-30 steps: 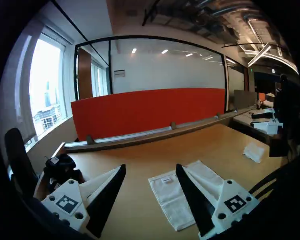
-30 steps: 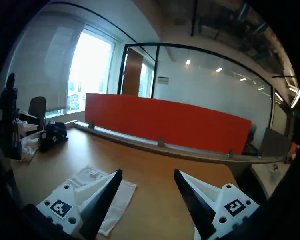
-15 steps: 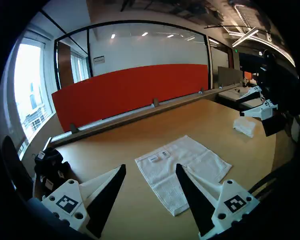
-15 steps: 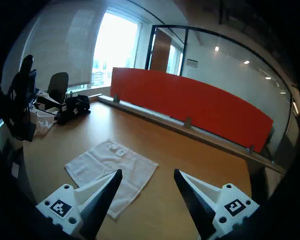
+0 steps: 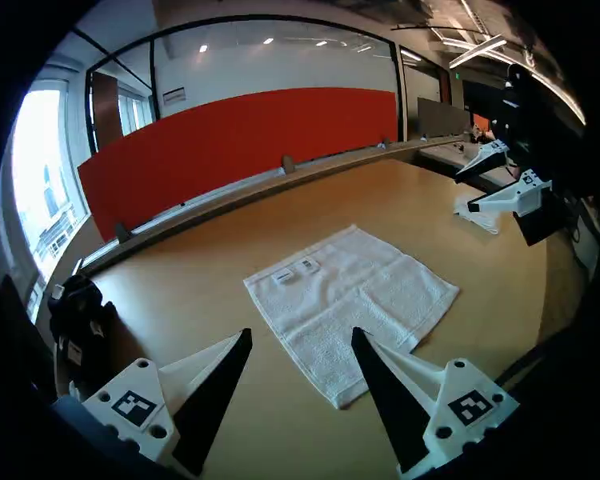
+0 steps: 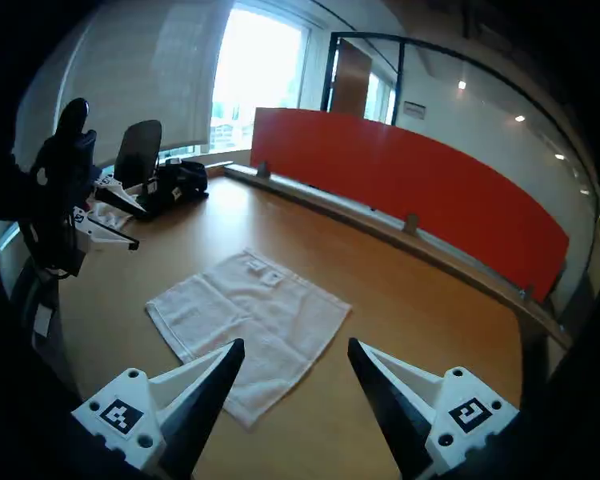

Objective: Fold towel

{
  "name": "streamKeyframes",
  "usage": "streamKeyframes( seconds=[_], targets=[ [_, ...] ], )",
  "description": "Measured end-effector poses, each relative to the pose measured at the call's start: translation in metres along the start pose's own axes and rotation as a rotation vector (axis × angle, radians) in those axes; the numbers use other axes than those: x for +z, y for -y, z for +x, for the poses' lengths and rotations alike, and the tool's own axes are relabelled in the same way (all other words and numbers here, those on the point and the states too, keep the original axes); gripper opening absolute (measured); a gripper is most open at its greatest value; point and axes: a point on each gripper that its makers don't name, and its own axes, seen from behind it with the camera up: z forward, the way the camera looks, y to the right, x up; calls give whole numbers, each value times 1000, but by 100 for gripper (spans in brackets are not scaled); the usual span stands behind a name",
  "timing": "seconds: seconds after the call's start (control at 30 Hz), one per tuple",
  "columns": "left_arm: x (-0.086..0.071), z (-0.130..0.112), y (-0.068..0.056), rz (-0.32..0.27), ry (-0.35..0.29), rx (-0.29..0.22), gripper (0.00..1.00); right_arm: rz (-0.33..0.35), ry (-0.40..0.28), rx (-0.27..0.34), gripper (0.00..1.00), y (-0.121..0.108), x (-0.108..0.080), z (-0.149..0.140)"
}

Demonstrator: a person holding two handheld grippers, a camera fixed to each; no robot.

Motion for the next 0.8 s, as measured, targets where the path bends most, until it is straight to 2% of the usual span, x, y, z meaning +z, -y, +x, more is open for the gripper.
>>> streamKeyframes(
  seconds=[0.8],
  targets=[
    [47, -71, -31, -134, 185, 49, 92, 128, 181, -50, 100, 33, 45, -77]
  ],
)
